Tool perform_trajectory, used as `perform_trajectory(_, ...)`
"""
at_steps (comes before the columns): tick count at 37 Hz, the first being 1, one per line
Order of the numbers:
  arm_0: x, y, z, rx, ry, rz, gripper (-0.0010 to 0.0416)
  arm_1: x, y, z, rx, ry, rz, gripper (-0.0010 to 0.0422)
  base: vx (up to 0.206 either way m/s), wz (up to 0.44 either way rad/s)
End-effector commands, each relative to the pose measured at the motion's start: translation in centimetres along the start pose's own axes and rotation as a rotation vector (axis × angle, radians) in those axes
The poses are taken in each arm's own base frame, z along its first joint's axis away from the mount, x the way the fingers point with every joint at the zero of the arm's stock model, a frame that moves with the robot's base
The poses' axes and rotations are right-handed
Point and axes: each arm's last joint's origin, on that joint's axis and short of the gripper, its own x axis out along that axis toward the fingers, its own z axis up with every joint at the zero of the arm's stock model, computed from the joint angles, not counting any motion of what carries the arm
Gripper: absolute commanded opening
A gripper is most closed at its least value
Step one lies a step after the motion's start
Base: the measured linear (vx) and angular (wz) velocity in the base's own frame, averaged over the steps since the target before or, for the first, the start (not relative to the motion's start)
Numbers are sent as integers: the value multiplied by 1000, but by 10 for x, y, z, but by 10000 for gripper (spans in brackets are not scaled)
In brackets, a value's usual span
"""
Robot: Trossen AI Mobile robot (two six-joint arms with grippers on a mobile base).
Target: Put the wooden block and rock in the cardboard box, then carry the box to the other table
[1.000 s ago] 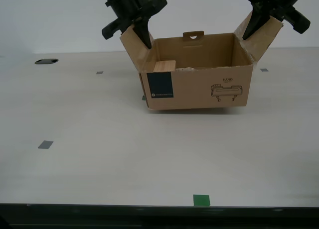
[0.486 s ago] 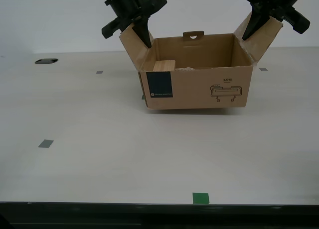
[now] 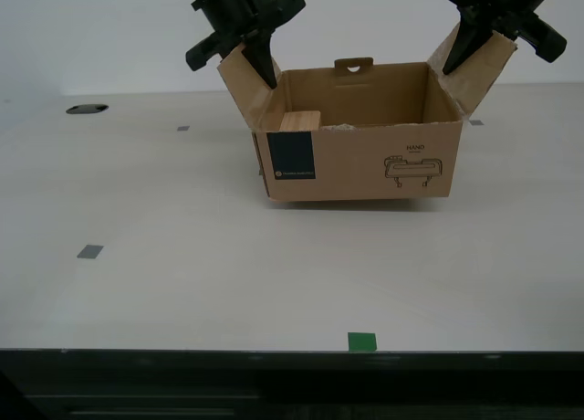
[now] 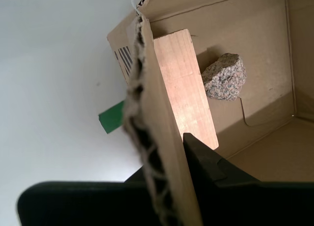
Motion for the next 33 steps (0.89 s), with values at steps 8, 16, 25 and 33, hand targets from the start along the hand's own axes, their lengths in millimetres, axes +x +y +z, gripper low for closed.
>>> perform_trajectory(8, 0, 0, 0, -2, 2, 0, -1, -1, -2, 0, 23, 3, -9, -1, -65, -7)
perform_trajectory(16, 0, 1, -2, 0, 23, -1, -1, 0, -4, -2, 13, 21, -10, -1, -67, -2)
perform_trajectory(25, 0, 1, -4, -10, 37, -1, -1, 3, -11, -3, 0, 31, -13, -1, -64, -1)
perform_trajectory(33, 1, 2, -4, -23, 43, -1, -1, 4, -16, -4, 2, 36, -15, -1, -70, 2)
